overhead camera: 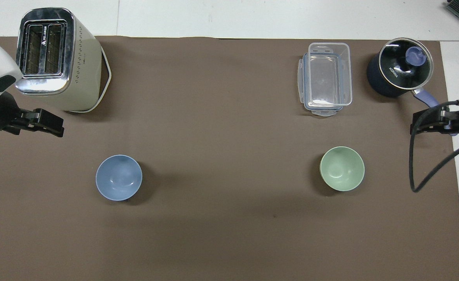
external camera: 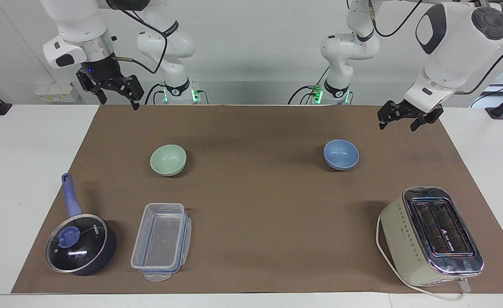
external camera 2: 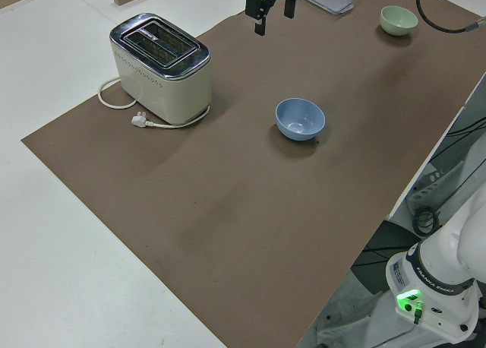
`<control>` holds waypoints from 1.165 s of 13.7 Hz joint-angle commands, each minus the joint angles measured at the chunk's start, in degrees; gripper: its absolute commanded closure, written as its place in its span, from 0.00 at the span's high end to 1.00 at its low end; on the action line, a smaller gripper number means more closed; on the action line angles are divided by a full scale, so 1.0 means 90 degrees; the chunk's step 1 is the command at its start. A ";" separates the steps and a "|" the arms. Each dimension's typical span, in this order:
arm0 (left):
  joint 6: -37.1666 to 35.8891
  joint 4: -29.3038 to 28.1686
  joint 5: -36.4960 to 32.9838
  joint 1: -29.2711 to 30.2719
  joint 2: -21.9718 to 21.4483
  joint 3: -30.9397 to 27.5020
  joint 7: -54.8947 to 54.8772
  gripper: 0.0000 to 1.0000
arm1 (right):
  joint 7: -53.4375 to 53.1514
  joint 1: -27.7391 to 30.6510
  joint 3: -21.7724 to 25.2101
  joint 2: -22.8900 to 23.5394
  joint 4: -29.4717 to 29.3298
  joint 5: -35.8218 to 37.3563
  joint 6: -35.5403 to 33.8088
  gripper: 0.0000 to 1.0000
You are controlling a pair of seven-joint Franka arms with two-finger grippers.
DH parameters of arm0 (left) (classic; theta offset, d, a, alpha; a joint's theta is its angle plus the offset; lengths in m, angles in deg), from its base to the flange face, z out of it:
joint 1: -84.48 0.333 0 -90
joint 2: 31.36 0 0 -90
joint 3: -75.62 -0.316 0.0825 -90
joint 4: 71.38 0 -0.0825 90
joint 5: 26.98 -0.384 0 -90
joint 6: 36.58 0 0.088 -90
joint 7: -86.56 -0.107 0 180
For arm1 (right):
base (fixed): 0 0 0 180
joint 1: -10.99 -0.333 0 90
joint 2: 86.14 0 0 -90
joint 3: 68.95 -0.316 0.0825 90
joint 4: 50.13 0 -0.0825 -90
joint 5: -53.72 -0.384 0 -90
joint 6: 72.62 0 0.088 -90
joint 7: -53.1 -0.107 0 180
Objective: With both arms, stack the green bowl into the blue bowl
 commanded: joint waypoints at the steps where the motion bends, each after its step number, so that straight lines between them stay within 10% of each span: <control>1: -0.0129 0.0161 -0.0071 0.0066 0.0067 0.0039 -0.0048 1.00 | -0.0033 0.0068 0.0000 -0.0123 0.0130 -0.0160 0.0062 1.00; 16: 0.0163 -0.0121 -0.0032 0.0027 -0.0059 0.0049 -0.0018 1.00 | -0.0033 0.0068 0.0000 -0.0123 0.0130 -0.0160 0.0062 1.00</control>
